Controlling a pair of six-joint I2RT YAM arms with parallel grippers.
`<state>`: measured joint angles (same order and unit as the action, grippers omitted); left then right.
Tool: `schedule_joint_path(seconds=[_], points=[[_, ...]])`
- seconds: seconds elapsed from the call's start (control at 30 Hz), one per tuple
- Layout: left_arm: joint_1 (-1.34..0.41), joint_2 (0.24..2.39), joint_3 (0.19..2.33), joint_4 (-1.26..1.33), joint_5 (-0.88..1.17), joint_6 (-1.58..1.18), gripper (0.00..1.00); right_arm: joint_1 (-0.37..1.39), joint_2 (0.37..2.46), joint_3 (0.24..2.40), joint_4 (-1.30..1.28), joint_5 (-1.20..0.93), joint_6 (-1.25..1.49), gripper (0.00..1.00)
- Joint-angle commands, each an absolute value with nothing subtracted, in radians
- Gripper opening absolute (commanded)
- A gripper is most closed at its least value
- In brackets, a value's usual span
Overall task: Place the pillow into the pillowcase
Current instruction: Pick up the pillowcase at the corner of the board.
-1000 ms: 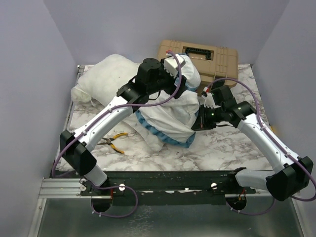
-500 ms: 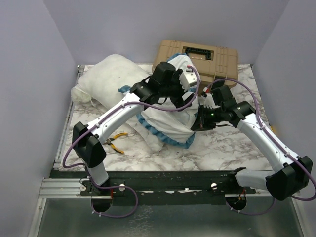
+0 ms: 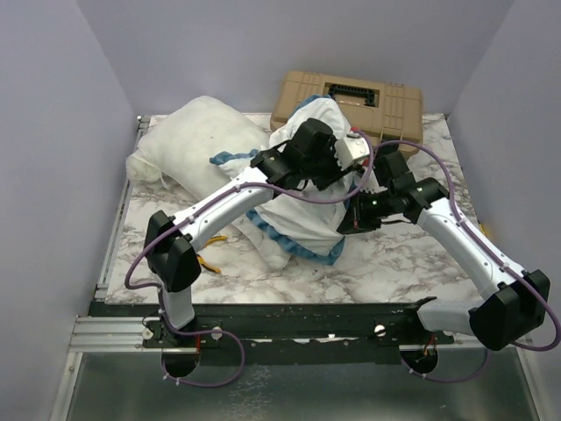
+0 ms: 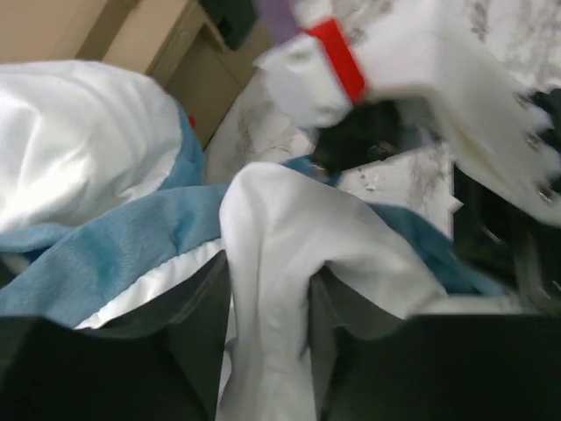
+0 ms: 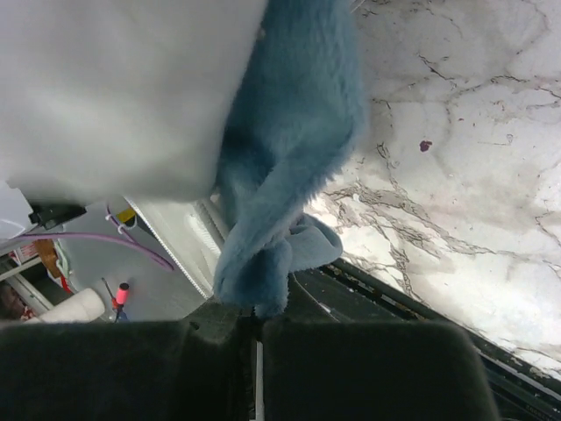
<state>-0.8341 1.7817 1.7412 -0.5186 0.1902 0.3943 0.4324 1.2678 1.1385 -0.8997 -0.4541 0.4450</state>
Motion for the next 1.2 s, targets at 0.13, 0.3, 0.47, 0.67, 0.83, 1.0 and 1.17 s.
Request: schedule_joint_path(seconds=[0.13, 0.3, 0.47, 0.67, 0.83, 1.0, 1.17], points=[[-0.828, 1.895, 1.961, -0.505, -0.297, 0.294, 0.00, 0.429, 1.288, 1.192, -0.926, -0.452, 0.438, 0.02], [-0.748, 1.903, 2.119, -0.500, -0.523, 0.255, 0.00, 0.429, 1.306, 1.265, -0.925, -0.413, 0.429, 0.59], [-0.588, 1.800, 2.206, -0.485, -0.711, 0.233, 0.00, 0.427, 1.363, 1.355, -0.908, -0.409, 0.421, 0.85], [-0.474, 1.600, 2.140, -0.303, -1.069, 0.528, 0.00, 0.427, 1.441, 1.423, -0.886, -0.416, 0.423, 0.91], [-0.401, 1.408, 2.021, -0.179, -1.223, 0.751, 0.00, 0.401, 1.479, 1.428, -0.864, -0.432, 0.438, 0.94], [-0.396, 1.280, 1.912, -0.066, -1.309, 0.927, 0.00, 0.386, 1.505, 1.389, -0.829, -0.491, 0.459, 0.95], [-0.410, 1.255, 1.807, -0.084, -1.362, 0.906, 0.00, 0.364, 1.499, 1.253, -0.724, -0.574, 0.531, 0.99]])
